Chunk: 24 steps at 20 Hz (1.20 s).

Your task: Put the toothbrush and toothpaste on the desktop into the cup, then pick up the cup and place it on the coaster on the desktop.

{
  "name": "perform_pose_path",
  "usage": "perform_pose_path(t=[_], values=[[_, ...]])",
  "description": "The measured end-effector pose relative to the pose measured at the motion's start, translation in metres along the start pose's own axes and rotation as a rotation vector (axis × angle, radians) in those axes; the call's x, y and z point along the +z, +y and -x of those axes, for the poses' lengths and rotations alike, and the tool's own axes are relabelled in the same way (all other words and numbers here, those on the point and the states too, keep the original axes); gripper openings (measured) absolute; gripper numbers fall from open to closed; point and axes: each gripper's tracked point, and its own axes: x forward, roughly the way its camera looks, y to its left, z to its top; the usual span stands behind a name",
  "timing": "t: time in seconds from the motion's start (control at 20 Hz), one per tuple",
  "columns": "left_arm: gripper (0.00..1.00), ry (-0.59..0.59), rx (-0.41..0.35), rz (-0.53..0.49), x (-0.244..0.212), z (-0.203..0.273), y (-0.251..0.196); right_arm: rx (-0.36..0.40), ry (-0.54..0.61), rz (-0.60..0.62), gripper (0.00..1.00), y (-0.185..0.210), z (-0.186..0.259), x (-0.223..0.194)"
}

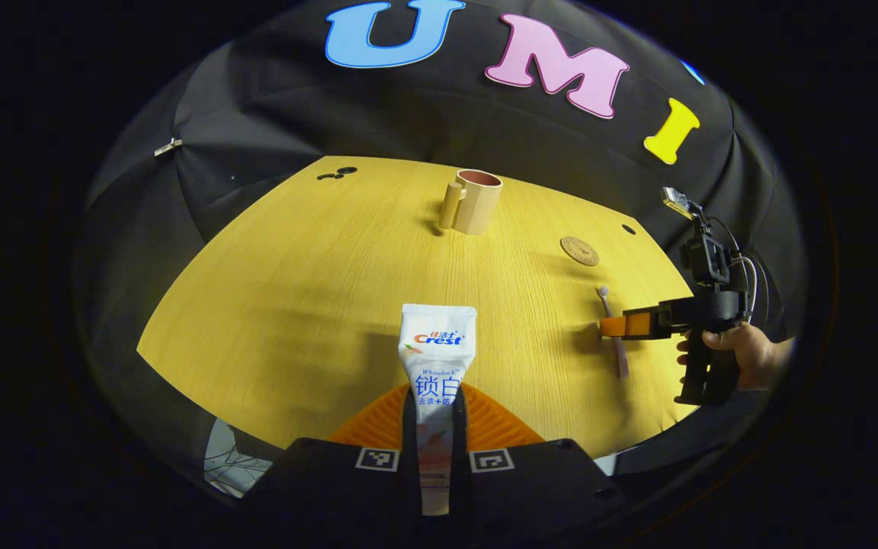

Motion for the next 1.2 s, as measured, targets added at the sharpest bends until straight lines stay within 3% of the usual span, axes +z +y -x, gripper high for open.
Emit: perform_pose_path(t=[0.15,0.2,0.3,0.35,0.4,0.45,0.5,0.8,1.2], values=[[0.19,0.002,-0.033,0.007,-0.003,0.001,-0.007,-0.006,-0.003,-0.012,0.87,0.0,0.001,0.002],[0.19,0.006,-0.038,0.004,-0.005,0.0,-0.008,-0.007,-0.005,-0.01,0.72,0.001,0.0,0.001],[0.19,0.012,-0.043,-0.003,-0.007,0.0,-0.009,-0.007,-0.005,-0.009,0.58,0.003,0.0,0.001],[0.19,0.017,-0.042,-0.006,-0.007,0.0,-0.009,-0.012,-0.005,-0.013,0.29,0.002,0.0,0.002],[0.19,0.017,-0.041,-0.004,-0.006,-0.001,-0.008,-0.012,-0.01,-0.017,0.12,0.002,-0.001,0.002],[0.19,0.011,-0.044,-0.001,-0.002,-0.002,-0.007,-0.011,-0.007,-0.022,0.2,0.001,-0.001,0.0],[0.19,0.004,-0.044,0.001,0.002,-0.001,-0.007,-0.007,-0.003,-0.018,0.12,0.002,0.0,0.001],[0.19,0.005,-0.028,0.017,0.007,-0.002,0.0,0.074,-0.012,0.125,0.06,0.005,0.005,-0.007],[0.19,0.002,-0.038,0.019,0.017,-0.006,-0.004,0.126,-0.045,0.044,0.05,-0.004,0.029,-0.002]])
